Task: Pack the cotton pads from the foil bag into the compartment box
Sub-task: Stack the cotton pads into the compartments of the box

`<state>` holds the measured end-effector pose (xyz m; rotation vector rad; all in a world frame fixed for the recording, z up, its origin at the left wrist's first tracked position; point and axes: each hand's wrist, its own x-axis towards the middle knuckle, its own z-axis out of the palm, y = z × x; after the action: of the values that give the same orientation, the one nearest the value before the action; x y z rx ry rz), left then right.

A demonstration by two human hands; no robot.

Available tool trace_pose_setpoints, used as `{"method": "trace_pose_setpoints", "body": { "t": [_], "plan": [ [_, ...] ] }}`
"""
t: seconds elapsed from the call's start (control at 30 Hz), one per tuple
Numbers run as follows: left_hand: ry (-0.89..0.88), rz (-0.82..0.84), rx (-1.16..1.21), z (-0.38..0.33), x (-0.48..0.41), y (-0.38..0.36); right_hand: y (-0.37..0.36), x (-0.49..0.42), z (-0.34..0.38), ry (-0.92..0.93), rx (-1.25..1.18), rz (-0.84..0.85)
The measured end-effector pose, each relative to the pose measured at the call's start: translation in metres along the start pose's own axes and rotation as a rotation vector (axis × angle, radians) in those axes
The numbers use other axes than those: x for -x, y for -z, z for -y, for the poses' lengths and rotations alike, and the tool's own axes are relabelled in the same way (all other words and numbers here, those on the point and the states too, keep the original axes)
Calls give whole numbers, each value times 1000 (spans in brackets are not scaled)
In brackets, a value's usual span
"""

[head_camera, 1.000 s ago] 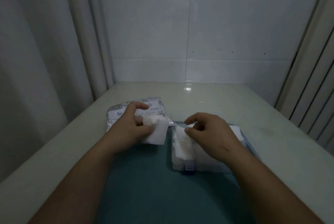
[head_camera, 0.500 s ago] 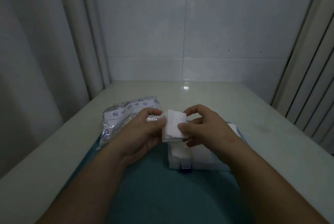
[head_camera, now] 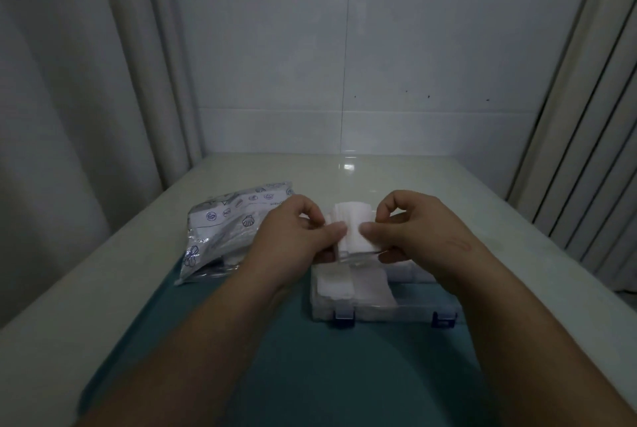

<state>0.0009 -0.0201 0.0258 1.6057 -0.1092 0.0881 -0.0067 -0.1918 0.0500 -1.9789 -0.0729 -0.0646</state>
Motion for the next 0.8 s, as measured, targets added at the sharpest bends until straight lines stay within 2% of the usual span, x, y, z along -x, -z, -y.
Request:
{"method": "trace_pose_setpoints", "body": {
  "t": [0.27, 0.47, 0.67, 0.8],
  "plan": [
    [15, 64, -223, 0, 1, -41, 33, -3, -4, -187, 187, 47],
    [-37, 83, -539, 9, 3, -62, 44, -2, -6, -279, 351, 127],
    [-117, 86, -783, 5, 3, -69, 44, -3, -8, -349, 400, 192],
    [-81, 99, -844, 8, 3, -71, 41, -6, -13, -389, 432, 231]
  ]
}}
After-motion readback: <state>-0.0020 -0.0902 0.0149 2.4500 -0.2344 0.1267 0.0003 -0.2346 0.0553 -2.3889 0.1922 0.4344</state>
